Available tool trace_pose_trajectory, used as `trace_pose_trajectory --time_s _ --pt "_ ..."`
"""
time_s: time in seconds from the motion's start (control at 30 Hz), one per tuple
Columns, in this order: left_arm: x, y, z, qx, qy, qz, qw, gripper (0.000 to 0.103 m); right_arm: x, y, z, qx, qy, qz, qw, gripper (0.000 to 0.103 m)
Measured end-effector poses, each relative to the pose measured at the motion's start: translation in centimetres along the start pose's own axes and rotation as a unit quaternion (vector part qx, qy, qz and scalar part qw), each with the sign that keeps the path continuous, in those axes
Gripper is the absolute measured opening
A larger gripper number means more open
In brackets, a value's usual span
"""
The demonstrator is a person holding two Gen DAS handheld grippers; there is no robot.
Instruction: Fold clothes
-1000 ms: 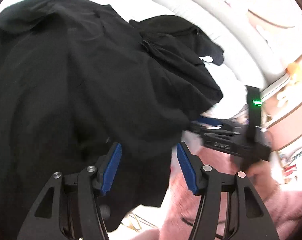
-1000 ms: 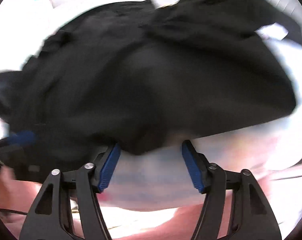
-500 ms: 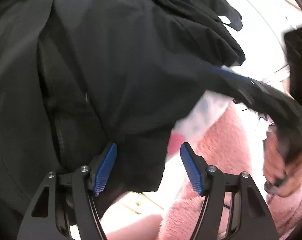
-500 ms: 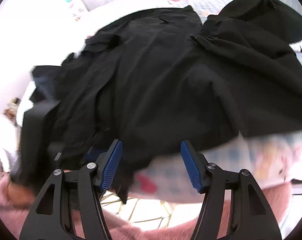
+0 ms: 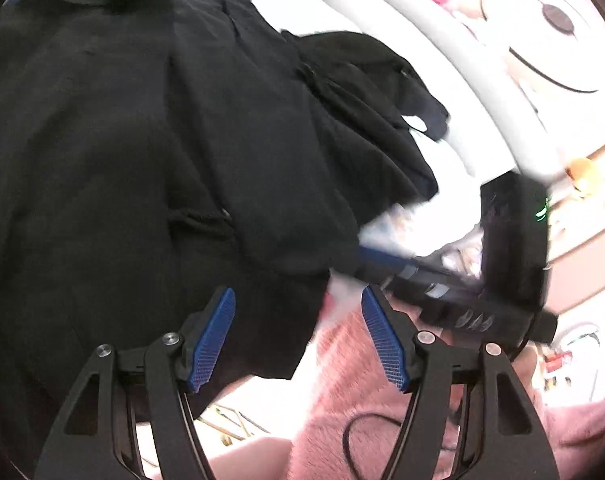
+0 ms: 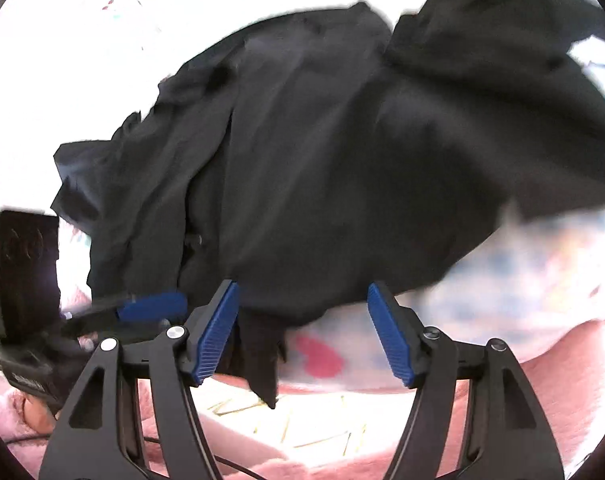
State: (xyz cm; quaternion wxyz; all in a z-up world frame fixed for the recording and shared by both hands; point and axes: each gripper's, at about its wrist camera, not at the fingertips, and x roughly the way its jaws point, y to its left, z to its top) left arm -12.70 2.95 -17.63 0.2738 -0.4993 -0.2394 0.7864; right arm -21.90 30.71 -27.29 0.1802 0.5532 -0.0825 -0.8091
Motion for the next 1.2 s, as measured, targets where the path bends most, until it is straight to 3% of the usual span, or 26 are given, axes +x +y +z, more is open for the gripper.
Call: trace_pose_trajectory --time_s 0.07,0.2,0.27,0.47,0.63,0.77,0.83,0.93,1.07,1.13,1.2 --pt "-0.5 0.1 0.0 0.005 -0.007 0.012 0.9999 0.068 0.9 0.4 0.3 0.009 0.023 0.015 1.0 0.062" --pt "-0.5 0.9 0.6 -0.01 -0.013 0.008 0.9998 0.068 -1.7 2.9 2.8 -0.053 -0.02 0.016 0.998 0.062" --pt "-0.2 1.2 1.4 -0.022 -0.023 0.013 0.9994 0.068 -1.7 3.7 4.1 -0.062 -0.02 0.021 0.998 0.064" --pt "-4.5 5.6 8.7 -0.054 -0.079 0.062 0.9935 0.068 2.0 5.6 8.6 -0.094 0.018 0.036 0.995 0.066" --pt "-6.9 9.4 14.2 -0.083 -0.114 0.092 0.9858 0.068 0.9 8.4 13.9 -0.099 0.023 0.08 0.992 0.066" --pt "-5.8 12.7 16.9 -0.116 -0.112 0.086 0.9832 0.068 -0.6 11.7 18.5 -0.101 0.026 0.163 0.981 0.07" --pt "-5.2 14.4 18.3 -0.132 -0.111 0.083 0.9815 0.068 -0.9 12.9 19.2 -0.126 0.038 0.156 0.979 0.072" --pt "-4.4 16.9 20.3 -0.156 -0.109 0.078 0.9785 0.068 -1.2 12.2 18.8 -0.158 0.041 0.08 0.983 0.072" --pt "-3.2 19.9 22.6 -0.185 -0.107 0.071 0.9743 0.068 -1.2 7.9 17.4 -0.099 0.036 0.064 0.992 0.072" --pt "-2.7 17.9 20.0 -0.163 -0.097 0.057 0.9802 0.068 0.2 6.1 16.0 -0.096 0.019 0.041 0.994 0.072" --pt "-2.1 15.8 17.4 -0.141 -0.088 0.042 0.9852 0.068 2.6 4.2 13.7 -0.078 0.04 0.008 0.996 0.072"
